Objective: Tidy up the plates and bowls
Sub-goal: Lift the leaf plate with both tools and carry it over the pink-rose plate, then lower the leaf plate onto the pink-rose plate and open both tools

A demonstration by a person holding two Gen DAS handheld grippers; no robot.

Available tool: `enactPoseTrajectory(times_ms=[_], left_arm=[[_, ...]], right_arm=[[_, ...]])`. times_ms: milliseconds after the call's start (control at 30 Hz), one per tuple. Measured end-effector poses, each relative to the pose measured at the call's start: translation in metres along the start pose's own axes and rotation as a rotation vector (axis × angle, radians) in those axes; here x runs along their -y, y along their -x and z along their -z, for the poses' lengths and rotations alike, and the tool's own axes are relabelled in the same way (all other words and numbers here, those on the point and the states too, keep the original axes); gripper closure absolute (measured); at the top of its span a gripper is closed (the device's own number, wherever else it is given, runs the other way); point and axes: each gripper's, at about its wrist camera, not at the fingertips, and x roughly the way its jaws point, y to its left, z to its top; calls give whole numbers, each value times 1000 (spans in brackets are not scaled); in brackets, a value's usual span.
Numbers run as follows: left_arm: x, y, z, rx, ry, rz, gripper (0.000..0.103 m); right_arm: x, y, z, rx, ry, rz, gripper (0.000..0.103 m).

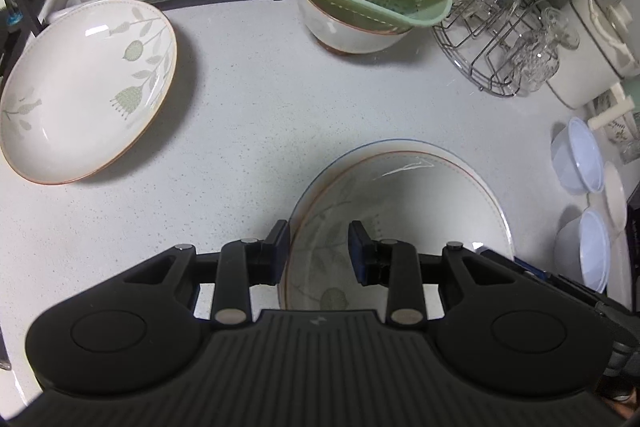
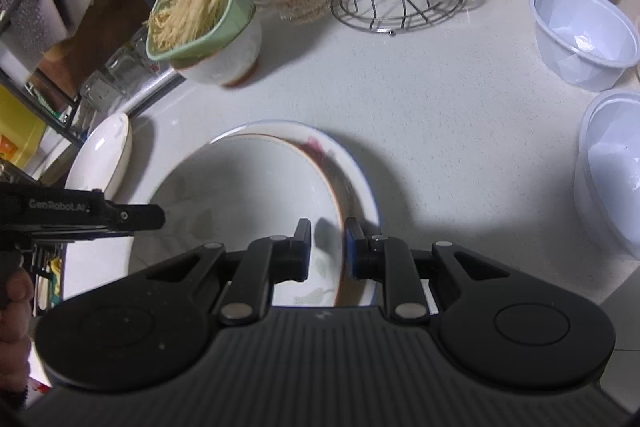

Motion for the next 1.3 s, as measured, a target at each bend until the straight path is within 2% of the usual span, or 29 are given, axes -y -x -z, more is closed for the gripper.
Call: enactPoseTrajectory(times_ms=[100, 233, 533, 767, 933, 1067, 1300], left_arm=[[5, 2, 0, 8, -34, -13, 66], [4, 5, 1, 18, -27, -7, 66], [4, 35, 2, 91, -18, 5, 66], [14, 79, 13, 164, -6, 54, 66], [24, 102, 27, 223, -62, 17, 66], [26, 122, 39, 233, -61, 54, 66], [40, 160, 62, 293, -102, 56, 65]], right_arm=[[2, -2, -1, 2, -8, -7, 82], [1, -1, -1, 5, -11, -3, 82], [-2, 20, -10, 72, 21, -1, 82], [-12, 55, -17, 141, 71, -18, 82], [-16, 81, -21, 200, 86, -54, 82], [-20, 100, -21, 233, 112, -55, 82], [-25, 139, -14, 286, 144, -88, 82]])
